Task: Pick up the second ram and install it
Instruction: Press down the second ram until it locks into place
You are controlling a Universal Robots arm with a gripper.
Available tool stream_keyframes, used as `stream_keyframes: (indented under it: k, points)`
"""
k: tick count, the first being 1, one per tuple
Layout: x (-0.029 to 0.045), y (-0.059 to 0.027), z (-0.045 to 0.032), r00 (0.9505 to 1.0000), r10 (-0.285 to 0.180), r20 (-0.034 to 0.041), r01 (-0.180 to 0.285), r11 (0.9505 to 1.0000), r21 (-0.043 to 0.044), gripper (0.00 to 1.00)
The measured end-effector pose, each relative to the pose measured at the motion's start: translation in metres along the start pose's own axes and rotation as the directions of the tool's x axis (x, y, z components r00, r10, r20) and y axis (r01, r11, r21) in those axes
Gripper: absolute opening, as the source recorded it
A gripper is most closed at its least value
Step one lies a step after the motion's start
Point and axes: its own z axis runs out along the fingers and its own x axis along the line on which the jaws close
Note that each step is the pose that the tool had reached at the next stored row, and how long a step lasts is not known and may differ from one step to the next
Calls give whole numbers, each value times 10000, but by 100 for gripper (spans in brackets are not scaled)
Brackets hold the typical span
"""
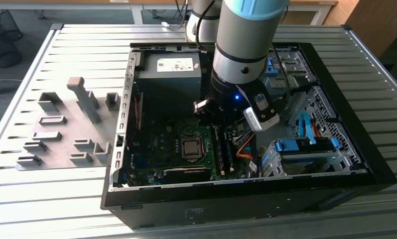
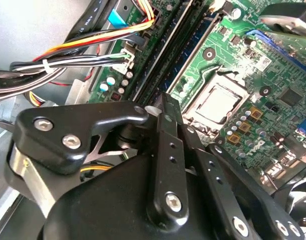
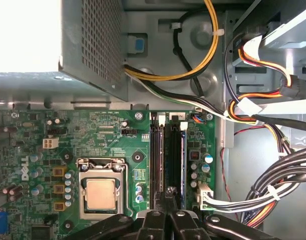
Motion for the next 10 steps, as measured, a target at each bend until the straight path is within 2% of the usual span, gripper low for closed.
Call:
stream_keyframes:
  k: [7,10]
  points:
    - [3,0,5,10000,1,0,-1,10000,-3,11]
    - [2,1,57,10000,-1,-1,1,10000,-3,11]
